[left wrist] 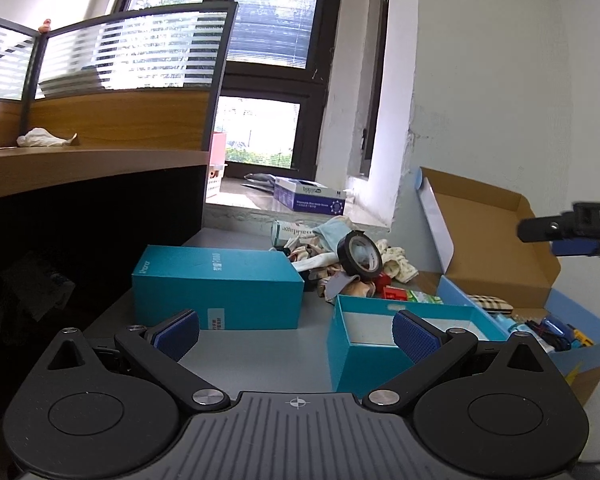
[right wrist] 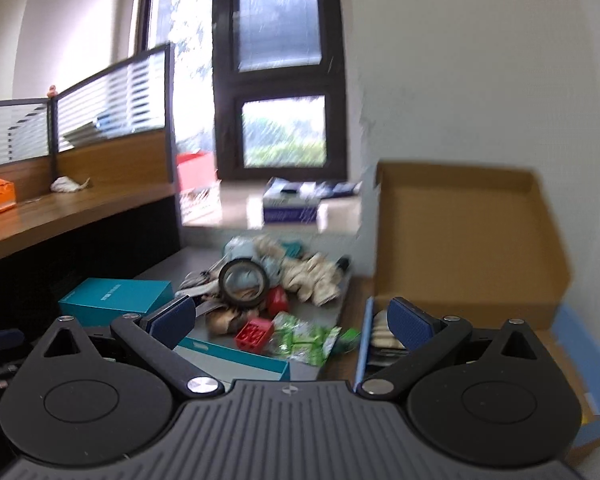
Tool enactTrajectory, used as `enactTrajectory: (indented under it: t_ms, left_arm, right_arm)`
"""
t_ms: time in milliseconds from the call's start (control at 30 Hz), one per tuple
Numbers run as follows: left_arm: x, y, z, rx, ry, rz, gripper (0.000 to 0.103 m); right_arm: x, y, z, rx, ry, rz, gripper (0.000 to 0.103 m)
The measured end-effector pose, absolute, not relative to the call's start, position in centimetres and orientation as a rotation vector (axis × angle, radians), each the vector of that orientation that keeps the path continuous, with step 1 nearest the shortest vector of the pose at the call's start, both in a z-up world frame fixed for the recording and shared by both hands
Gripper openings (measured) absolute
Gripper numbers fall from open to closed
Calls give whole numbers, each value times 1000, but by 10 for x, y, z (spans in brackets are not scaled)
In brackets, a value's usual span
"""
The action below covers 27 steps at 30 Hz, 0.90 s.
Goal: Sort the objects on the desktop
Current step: 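Lower the right gripper onto the green sachet packets and close it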
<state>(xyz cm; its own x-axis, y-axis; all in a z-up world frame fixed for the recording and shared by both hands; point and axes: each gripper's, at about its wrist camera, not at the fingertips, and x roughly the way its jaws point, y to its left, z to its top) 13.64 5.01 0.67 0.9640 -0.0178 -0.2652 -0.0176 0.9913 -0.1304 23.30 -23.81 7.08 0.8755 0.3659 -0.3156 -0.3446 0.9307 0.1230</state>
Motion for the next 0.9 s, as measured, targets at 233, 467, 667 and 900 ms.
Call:
enactTrajectory:
  t_ms: [233,467,667,900]
  left_arm:
    - [144,44,5,-163,275,-49,103]
    - [139,32,11,-133,246,-113,103]
    - [135,24,14,-143,238,-173,103]
    - [132,24,22,-207,242,-197,103]
  right_arm:
    - [325,-246,54,96,559,540,89]
    - [382,-222,34,-156,723,677,78]
    - [418,-208,23,-271,844,786,78]
    - [445,-183,19,-500,878,854,78]
